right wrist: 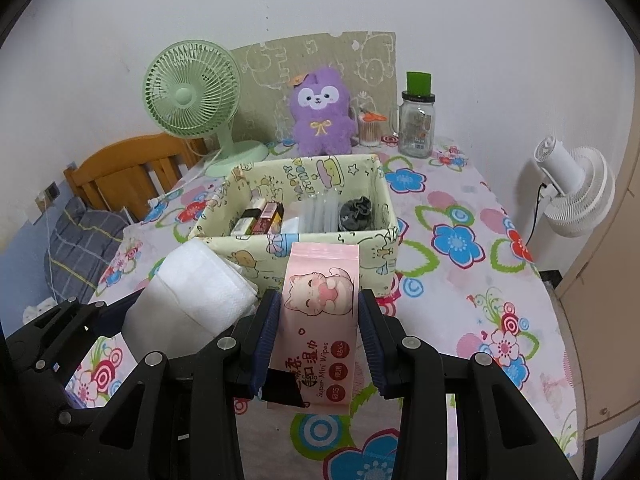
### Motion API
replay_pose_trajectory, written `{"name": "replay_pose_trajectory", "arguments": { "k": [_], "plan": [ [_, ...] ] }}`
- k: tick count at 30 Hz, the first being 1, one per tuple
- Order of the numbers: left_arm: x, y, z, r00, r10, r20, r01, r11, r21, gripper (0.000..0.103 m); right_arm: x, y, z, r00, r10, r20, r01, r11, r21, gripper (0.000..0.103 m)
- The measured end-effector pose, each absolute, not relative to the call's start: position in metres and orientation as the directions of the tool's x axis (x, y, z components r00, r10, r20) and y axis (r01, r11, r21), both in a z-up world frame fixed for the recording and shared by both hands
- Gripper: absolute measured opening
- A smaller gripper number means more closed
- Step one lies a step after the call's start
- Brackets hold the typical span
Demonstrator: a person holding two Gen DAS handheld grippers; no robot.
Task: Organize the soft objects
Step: 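Lift the white cloth and pink wipes pack and carry both over the basket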
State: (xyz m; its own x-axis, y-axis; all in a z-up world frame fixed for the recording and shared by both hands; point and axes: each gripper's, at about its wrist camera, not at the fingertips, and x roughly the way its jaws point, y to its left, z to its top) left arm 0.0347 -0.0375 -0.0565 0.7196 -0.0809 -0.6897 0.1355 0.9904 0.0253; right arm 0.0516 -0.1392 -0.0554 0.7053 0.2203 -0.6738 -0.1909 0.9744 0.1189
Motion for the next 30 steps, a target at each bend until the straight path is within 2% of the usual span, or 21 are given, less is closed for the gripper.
{"name": "replay_pose_trajectory", "arguments": {
  "k": [30],
  "plan": [
    [0.084,-0.035,-0.027,0.765,-0.085,-0.638,0.139,0.990,0.034,0.067,0.104,-0.134,-0.024,0.749,0.229,-0.622,-0.211,0.972,0.104,0.043]
  ]
}}
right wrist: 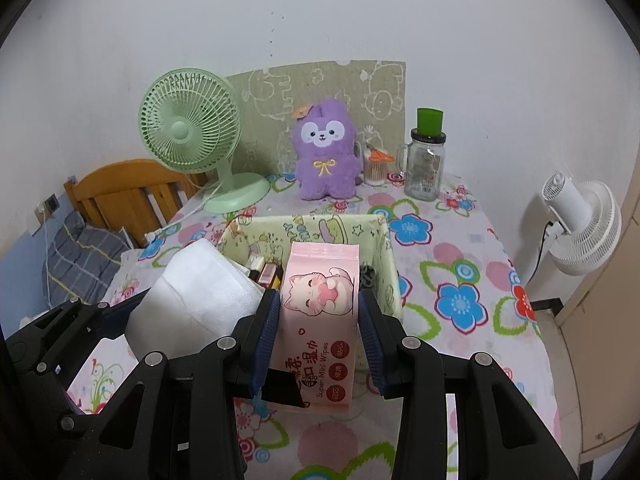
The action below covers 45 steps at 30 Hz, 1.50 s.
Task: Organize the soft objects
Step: 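Lift the white cloth and pink wipes pack and carry both over the basket, then lower both items into the basket and open both grippers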
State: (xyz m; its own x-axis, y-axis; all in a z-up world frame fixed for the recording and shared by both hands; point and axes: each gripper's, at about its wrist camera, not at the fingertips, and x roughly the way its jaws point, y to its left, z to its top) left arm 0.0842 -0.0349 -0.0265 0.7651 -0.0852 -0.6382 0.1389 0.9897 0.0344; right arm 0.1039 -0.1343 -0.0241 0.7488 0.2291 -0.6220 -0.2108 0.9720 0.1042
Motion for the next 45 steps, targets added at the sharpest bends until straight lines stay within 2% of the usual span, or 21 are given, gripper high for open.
{"name": "replay_pose_trajectory", "arguments": {
  "k": [17,39,41,43,45],
  "plan": [
    [0.135,-0.032,-0.024,0.773,-0.065,-0.631,0.124,0.991,0.050,0.067,0.158,-0.132,-0.023,0.751,0.244,-0.614,-0.218,0.969,0.119,0.043],
    [0.191,-0.024,-0.064,0.697,-0.064,-0.714,0.111,0.994,0.019,0.067,0.221,-0.123,-0.066,0.653,0.266,-0.709,-0.231,0.961,0.148,0.045],
    [0.194,-0.025,-0.067,0.690,-0.065,-0.721,0.112,0.994,0.018,0.068,0.224,-0.124,-0.070,0.642,0.264,-0.720,-0.226,0.962,0.152,0.048],
    [0.196,-0.025,-0.071,0.685,-0.067,-0.725,0.114,0.993,0.016,0.068,0.225,-0.127,-0.072,0.639,0.247,-0.729,-0.209,0.967,0.144,0.060],
    [0.198,-0.025,-0.072,0.681,-0.073,-0.729,0.115,0.993,0.008,0.068,0.225,-0.131,-0.073,0.642,0.237,-0.729,-0.200,0.970,0.139,0.063]
  ]
}}
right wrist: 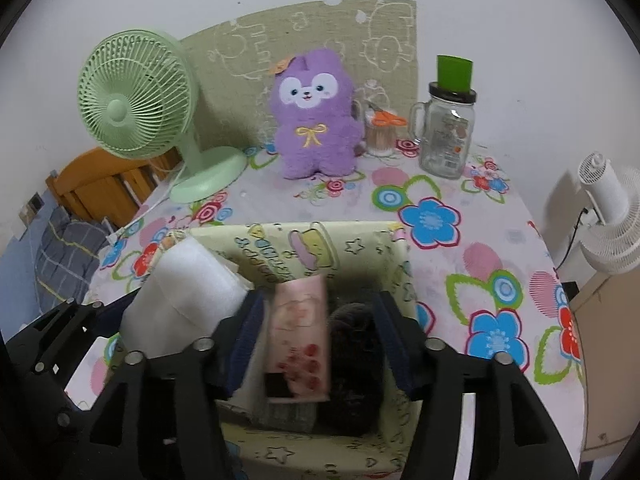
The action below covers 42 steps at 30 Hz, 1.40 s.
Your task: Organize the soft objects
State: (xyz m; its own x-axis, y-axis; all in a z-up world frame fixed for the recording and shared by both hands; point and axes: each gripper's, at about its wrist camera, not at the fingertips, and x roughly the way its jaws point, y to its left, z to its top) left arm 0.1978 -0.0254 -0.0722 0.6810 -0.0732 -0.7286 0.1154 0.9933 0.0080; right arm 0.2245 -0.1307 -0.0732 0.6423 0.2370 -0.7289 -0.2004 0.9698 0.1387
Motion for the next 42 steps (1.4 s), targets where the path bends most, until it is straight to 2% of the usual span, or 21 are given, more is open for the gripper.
{"name": "replay_pose_trajectory", "arguments": {
  "k": [6,13,17,30,42],
  "plan": [
    [0.203,-0.032,-0.077,0.668,-0.097,-0.738,0.137,0.991,-0.006,0.071,0.221,-0.138,-0.073,0.648,0.214,-0.731,-0.190,0.975,0.117,0.063],
    [0.207,-0.039,-0.081,0.658,-0.097,-0.747,0.145,0.989,0.000,0.093,0.218,-0.146,-0.072,0.652,0.181,-0.736,-0.162,0.982,0.098,0.067],
    [0.204,-0.039,-0.079,0.661,-0.093,-0.745,0.143,0.990,0.003,0.098,0.214,-0.148,-0.072,0.650,0.180,-0.738,-0.155,0.982,0.104,0.069],
    [0.170,-0.039,-0.058,0.696,-0.091,-0.713,0.145,0.989,0.015,0.100,0.180,-0.146,-0.052,0.691,0.185,-0.699,-0.167,0.981,0.095,0.084],
    [0.132,-0.032,-0.039,0.729,-0.093,-0.679,0.135,0.991,0.009,0.103,0.145,-0.147,-0.034,0.724,0.184,-0.664,-0.170,0.982,0.088,0.089]
  ]
}}
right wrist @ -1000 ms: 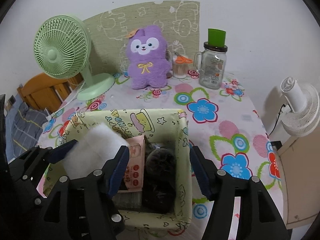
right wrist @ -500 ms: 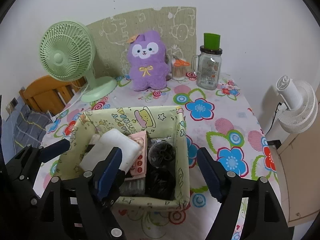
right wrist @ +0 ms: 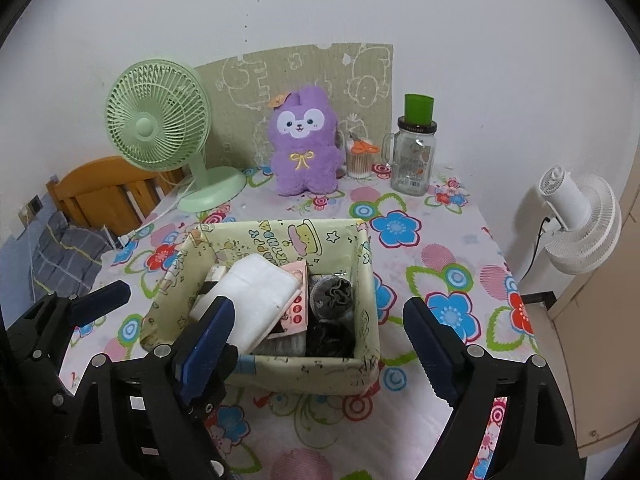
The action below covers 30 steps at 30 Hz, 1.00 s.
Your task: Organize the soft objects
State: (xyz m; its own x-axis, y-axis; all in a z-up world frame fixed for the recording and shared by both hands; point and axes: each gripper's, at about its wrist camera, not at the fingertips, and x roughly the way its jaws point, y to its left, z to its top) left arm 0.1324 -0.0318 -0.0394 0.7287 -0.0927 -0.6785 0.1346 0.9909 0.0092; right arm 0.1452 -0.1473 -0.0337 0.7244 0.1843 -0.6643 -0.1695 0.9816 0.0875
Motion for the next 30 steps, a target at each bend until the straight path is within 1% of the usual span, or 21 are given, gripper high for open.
{"name": "replay_pose_trajectory", "arguments": {
  "k": [14,30],
  "plan": [
    [0.093,-0.018,-0.022,0.762,-0.077,-0.643,0.104,0.995,0.003,0.103,0.108,-0.152,-0.017,0.761,0.179,-0.624,-0.160,0.983,0.086,0.090],
    [0.051,-0.011,-0.003,0.800,-0.063,-0.596,0.082,0.997,0.006,0.103,0.068,-0.172,0.001,0.808,0.136,-0.573,-0.108,0.991,0.084,0.092]
  ]
}}
